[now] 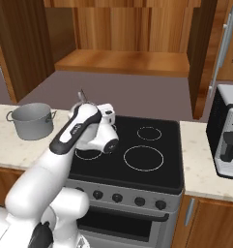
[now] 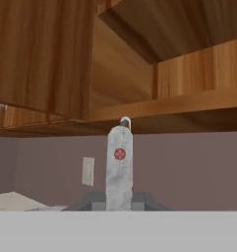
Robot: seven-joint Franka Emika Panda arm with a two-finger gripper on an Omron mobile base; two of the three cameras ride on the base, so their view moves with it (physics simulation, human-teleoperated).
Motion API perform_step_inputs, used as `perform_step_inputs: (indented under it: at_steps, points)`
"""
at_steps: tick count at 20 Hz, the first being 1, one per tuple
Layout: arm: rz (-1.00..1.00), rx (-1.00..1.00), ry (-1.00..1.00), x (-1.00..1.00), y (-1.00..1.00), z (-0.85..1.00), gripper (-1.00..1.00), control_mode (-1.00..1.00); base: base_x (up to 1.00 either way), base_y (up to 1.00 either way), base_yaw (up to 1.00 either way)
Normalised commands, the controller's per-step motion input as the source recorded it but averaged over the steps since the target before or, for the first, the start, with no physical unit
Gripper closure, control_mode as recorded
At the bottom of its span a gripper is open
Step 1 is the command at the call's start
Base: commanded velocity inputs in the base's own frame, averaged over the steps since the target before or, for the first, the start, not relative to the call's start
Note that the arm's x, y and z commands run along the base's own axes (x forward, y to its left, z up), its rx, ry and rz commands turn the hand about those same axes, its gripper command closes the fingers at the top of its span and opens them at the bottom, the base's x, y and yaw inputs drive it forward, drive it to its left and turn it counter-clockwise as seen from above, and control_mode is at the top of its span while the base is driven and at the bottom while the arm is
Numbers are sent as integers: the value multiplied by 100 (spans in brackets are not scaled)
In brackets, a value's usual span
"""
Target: Pick the kettle from the cabinet and place it on a stove burner. Then pick the pot from the counter and place it on another stove burner. Finally, turn both burners on.
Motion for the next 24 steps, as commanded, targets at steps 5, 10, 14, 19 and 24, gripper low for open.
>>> perform_step_inputs:
  at_steps: [5,10,14,19,24]
  points:
    - [0,-5,5,36,6,-9,100,-100,0,0,0]
    - [0,-6,6,35,4,-6,100,-100,0,0,0]
    - [0,-2,2,26,3,-8,100,-100,0,0,0]
    - [0,0,0,18,3,-16,100,-100,0,0,0]
    - [0,-1,0,18,1,-17,100,-100,0,0,0]
